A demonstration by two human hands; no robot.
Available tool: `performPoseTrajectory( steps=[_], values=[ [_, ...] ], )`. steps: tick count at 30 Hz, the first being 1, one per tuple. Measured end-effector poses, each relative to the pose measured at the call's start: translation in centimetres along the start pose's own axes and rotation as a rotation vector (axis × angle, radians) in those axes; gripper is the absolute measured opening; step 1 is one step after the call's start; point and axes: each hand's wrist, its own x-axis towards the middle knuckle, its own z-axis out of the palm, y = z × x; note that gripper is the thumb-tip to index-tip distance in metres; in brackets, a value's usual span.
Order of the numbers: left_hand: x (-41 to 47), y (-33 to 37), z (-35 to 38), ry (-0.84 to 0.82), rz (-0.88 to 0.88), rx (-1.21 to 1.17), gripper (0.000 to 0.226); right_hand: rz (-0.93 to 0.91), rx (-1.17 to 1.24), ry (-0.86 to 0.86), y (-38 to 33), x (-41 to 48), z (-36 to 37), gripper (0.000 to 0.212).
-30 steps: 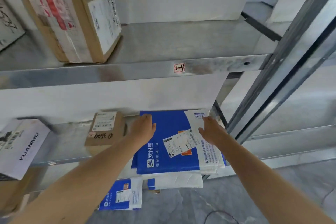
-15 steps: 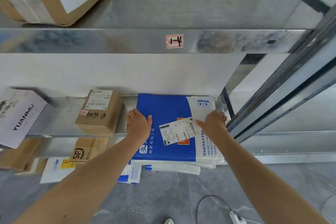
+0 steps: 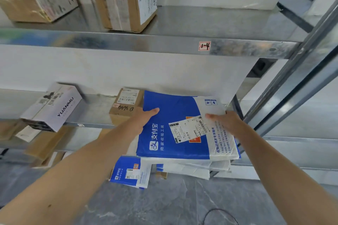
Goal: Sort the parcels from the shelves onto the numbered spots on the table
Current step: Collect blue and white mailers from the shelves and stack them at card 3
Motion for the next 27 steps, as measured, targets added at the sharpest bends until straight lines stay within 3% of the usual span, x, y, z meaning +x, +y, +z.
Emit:
performPoseTrajectory(
  steps=[4,6,8,11,12,17,20,22,24,27],
  values=[
    [-3.6,1.0,-1.9,-0.044,0.148,-0.096,0.039,-0.153,0.101,0.108,-1.2,-4.8,-0.8,0.066],
    [-5.7,1.2,-3.6,-0.046,0.197,-0.123,0.03,-0.229,0.172,0.132,-2.2,-7.6,-1.0,0.049],
    [-7.8,0.6,-6.3,-0.057,0.212,-0.167,0.027,-0.306,0.248,0.093,-3.3,-10.9,-0.4,0.032],
    [-10.8,-0.8,-11.1,-0.021,0.2,-0.21,0.042,-0.402,0.275,0.034,-5.1,-15.1,2.0,0.02],
    [-11.9,-1.4,-12.7,0.014,0.184,-0.234,0.044,-0.437,0.28,0.024,-5.9,-16.9,3.0,0.021],
    [-18.5,-4.5,-22.1,0.25,0.179,-0.362,0.045,-0.484,0.287,-0.089,-8.5,-22.4,10.0,0.066],
    [-22.8,-7.4,-28.5,0.366,0.208,-0.398,0.05,-0.396,0.344,-0.226,-10.8,-26.1,15.2,0.086],
    [-26.0,-9.5,-32.5,0.453,0.219,-0.418,0.05,-0.386,0.359,-0.331,-12.1,-28.8,18.7,0.085],
    [-29.3,-11.7,-36.2,0.54,0.229,-0.441,0.049,-0.414,0.328,-0.482,-13.4,-31.1,22.2,0.074],
    [-34.4,-14.8,-41.4,0.68,0.279,-0.465,0.034,-0.47,0.221,-0.744,-15.2,-35.2,27.7,0.035]
  ],
)
